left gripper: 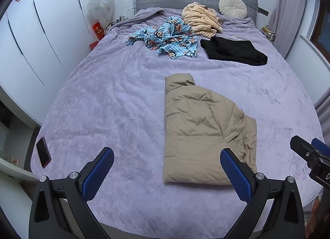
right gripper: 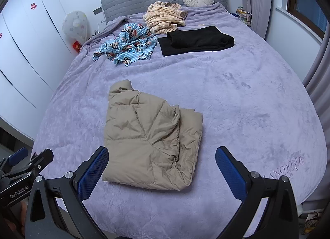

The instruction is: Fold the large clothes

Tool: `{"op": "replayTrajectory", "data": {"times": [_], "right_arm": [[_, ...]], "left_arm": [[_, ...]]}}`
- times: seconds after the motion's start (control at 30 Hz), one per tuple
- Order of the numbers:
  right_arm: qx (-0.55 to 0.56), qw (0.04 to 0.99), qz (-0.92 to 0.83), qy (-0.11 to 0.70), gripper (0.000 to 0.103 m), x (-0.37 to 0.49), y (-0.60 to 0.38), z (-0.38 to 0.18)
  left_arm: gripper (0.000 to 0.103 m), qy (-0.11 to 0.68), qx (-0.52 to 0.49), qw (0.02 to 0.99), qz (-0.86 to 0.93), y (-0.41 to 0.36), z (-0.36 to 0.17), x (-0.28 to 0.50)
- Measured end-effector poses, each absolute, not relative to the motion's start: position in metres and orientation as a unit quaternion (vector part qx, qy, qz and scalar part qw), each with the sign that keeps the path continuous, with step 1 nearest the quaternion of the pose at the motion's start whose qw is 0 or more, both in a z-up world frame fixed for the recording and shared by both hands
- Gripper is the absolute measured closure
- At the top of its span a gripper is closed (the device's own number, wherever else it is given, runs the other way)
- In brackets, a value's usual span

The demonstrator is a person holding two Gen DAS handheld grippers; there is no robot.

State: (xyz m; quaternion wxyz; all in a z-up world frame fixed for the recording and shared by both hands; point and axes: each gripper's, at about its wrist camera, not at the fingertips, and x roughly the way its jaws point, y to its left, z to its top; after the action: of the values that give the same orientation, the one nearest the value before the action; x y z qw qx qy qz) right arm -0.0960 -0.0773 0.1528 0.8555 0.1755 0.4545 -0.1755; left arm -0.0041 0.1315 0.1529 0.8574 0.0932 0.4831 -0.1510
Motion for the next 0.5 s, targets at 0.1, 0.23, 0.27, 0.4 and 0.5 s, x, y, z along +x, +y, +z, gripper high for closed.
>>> {"op": "replayTrajectory", "data": {"times": [0.1, 0.23, 0.27, 0.4, 0.5], "right_arm": [[0.175, 0.856, -0.175, 0.455, 0.000, -0.0961, -0.0782, 0.1530], [0.175, 0.855, -0.175, 0.455, 0.000, -0.0959, -0.0786, 0.1530], [0.175, 0.855, -0.174, 0.456, 0.000, -0.0958, -0.0785, 0.1532], [0.175, 0.856, -0.175, 0.455, 0.000, -0.0959, -0.0782, 0.1534], [0.175, 0.856, -0.174, 0.455, 0.000, -0.0959, -0.0785, 0.1535]], "left_arm": [[0.000, 0.484, 0.094, 0.857, -0.151, 0.1319, 0.1520, -0.0028], [0.000, 0.484, 0.094, 0.857, -0.150, 0.1321, 0.1519, -0.0025], [0.000, 0.484, 0.094, 0.857, -0.150, 0.1322, 0.1519, -0.0022], [0.000, 0.484, 0.094, 0.857, -0.151, 0.1325, 0.1518, -0.0015], [0.000, 0.484, 0.094, 0.856, -0.152, 0.1328, 0.1518, -0.0011]]}}
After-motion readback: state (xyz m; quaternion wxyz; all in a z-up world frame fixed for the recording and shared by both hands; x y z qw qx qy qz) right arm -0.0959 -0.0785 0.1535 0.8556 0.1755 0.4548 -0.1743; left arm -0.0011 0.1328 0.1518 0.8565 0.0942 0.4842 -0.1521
